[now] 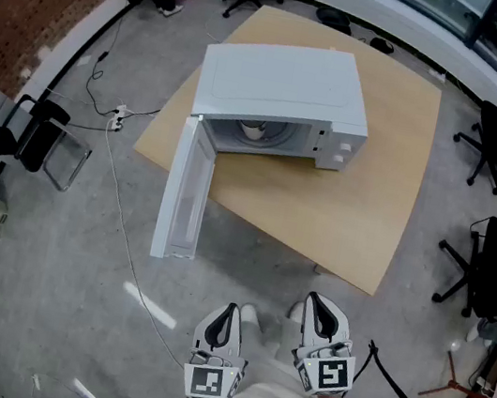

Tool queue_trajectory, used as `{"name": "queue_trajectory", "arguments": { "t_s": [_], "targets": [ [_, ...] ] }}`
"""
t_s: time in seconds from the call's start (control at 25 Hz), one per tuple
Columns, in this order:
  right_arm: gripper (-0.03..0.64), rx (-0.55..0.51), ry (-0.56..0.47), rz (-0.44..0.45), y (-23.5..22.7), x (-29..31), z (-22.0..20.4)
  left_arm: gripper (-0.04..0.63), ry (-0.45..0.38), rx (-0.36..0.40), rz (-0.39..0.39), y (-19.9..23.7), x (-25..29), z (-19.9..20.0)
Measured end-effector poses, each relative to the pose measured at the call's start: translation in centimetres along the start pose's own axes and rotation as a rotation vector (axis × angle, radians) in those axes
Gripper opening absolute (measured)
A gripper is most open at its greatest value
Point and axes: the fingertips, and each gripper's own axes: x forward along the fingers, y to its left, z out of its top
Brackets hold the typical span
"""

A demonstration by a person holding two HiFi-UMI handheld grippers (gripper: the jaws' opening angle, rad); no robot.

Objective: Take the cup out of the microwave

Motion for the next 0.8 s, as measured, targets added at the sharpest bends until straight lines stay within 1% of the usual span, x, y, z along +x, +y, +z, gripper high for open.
{"name": "queue_trajectory", "arguments": {
  "t_s": [0.16,0.32,0.4,0.56,0.8],
  "targets": [
    [0.005,-0.007,0.014,-0.005,0.3,-3.1,-0.4,0.0,0.005,-0.04,0.011,-2.1,-2.7,0.4],
    [0.005,-0.027,-0.002,0.018,0.1,-5.1,0.4,0.0,-0.022,-0.029,0.001,-3.9,-3.3,1.5],
    [0.005,-0.031,-0.003,0.037,-0.1,-5.5,0.6,0.0,-0.034,-0.032,0.003,-4.5,-3.3,1.8],
    [0.005,-0.001,-0.025,0.083,-0.4,-5.7,1.0,0.0,-0.043,-0.029,0.003,-5.6,-3.4,1.9],
    [0.005,-0.022,-0.041,0.11,-0.4,-6.2,1.4,0.0,-0.038,-0.049,0.029,-6.0,-3.4,1.4]
  ]
}}
